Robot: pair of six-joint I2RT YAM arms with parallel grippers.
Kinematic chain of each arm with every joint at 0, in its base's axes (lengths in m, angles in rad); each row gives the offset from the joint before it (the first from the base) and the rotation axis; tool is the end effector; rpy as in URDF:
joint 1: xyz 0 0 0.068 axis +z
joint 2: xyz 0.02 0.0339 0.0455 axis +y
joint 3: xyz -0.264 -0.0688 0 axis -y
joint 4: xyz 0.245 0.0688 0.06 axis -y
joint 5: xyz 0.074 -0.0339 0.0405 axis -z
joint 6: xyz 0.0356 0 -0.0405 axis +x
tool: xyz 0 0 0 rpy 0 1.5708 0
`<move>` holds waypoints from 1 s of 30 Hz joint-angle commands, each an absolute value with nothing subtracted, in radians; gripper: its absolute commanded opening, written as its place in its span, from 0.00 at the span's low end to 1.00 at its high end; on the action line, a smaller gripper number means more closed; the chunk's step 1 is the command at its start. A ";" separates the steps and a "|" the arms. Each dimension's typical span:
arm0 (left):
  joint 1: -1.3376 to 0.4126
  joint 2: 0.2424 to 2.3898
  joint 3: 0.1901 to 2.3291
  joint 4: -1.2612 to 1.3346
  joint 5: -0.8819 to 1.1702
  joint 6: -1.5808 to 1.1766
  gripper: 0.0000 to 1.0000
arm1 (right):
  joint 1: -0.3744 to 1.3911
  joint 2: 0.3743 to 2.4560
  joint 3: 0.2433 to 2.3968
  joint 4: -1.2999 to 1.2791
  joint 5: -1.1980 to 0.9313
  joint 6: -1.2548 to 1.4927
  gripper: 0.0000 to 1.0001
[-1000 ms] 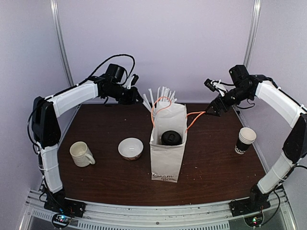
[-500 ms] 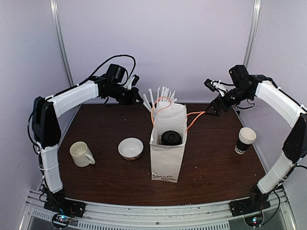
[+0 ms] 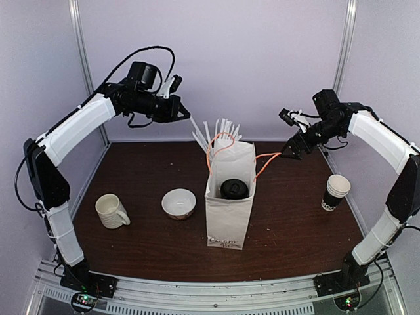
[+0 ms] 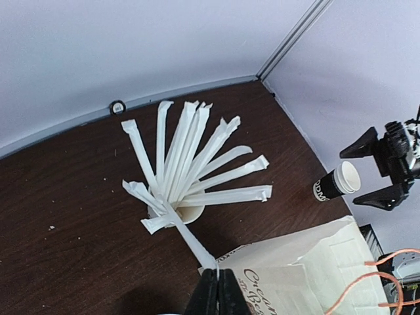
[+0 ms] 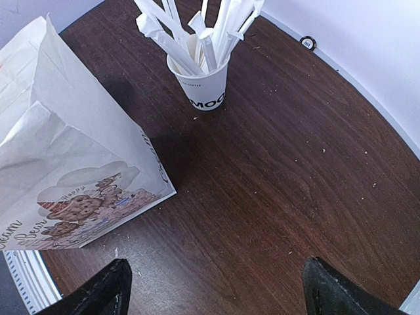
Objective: Pack the takeout coffee
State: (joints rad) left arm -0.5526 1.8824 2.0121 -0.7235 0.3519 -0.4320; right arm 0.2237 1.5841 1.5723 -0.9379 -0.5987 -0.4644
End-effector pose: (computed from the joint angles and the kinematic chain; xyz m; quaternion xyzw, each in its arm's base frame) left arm 0.3554 -0.2336 0.3959 0.1344 0.8629 -0.3546 0.3341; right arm 0.3167 0.0926 0.3505 -0.3917 0.8261 0.2437 0.3236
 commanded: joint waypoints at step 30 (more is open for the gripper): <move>-0.750 1.562 2.153 -0.893 0.664 -0.355 0.00 | 0.217 1.579 1.643 -1.002 -0.568 -0.498 0.95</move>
State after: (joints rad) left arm -0.6983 1.5444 2.1185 -0.8276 0.6518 -0.3977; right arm 0.2237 1.5841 1.5982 -0.9665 -0.5850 -0.4793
